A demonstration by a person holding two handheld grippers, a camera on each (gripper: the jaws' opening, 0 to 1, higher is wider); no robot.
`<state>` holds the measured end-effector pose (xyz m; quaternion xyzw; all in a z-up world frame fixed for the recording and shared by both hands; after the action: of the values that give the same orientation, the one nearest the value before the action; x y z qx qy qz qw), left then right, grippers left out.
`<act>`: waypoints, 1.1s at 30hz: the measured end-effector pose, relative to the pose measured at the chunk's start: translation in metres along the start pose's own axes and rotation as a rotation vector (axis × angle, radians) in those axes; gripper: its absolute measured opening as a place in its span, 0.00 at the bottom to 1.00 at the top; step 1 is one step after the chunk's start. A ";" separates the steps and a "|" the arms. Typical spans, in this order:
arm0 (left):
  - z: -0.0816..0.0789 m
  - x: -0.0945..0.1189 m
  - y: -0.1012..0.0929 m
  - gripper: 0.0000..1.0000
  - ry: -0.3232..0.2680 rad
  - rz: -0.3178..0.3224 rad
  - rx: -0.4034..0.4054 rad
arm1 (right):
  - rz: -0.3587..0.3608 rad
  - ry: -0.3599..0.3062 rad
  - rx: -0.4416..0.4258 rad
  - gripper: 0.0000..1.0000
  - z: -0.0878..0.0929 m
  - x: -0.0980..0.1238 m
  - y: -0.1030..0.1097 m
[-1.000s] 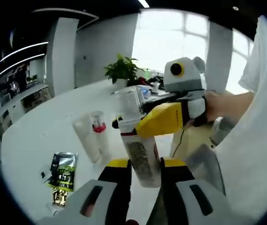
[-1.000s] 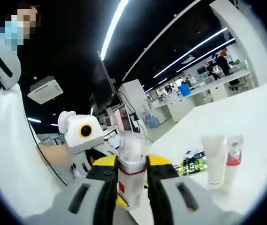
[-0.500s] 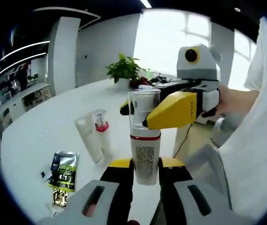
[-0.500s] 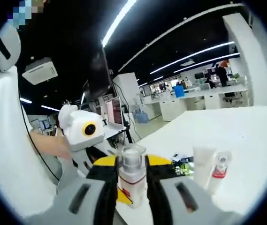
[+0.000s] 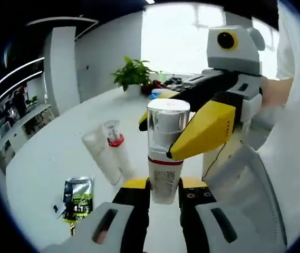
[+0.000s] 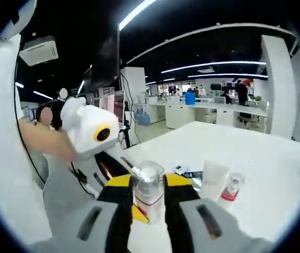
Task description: Arrange the skincare products in the storage area until every visible bottle or jar stands upright without overlapping.
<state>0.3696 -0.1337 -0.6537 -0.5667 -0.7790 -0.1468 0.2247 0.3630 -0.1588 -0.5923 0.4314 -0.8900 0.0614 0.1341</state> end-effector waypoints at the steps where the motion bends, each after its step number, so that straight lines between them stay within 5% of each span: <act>1: 0.001 -0.002 0.001 0.17 0.004 -0.001 -0.003 | 0.012 0.015 0.013 0.22 0.003 -0.002 -0.001; 15: 0.039 -0.043 0.016 0.17 0.097 0.009 -0.082 | 0.112 0.136 0.021 0.21 0.051 -0.020 -0.016; 33: 0.071 -0.082 0.025 0.17 0.146 0.048 -0.080 | 0.177 0.243 -0.022 0.21 0.098 -0.033 -0.036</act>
<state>0.4018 -0.1584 -0.7577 -0.5816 -0.7401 -0.2134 0.2616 0.3921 -0.1784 -0.6962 0.3390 -0.9025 0.1148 0.2395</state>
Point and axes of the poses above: the point that each gripper's makers call its tool centre point, and the gripper's own axes: x roughly backward along the fingers, y roughly to its left, z roughly out of its underside, the point moved 3 cm from there along x, roughly backward along the fingers, and after that the axes turned 1 degree about y, right-handed, at the moved point
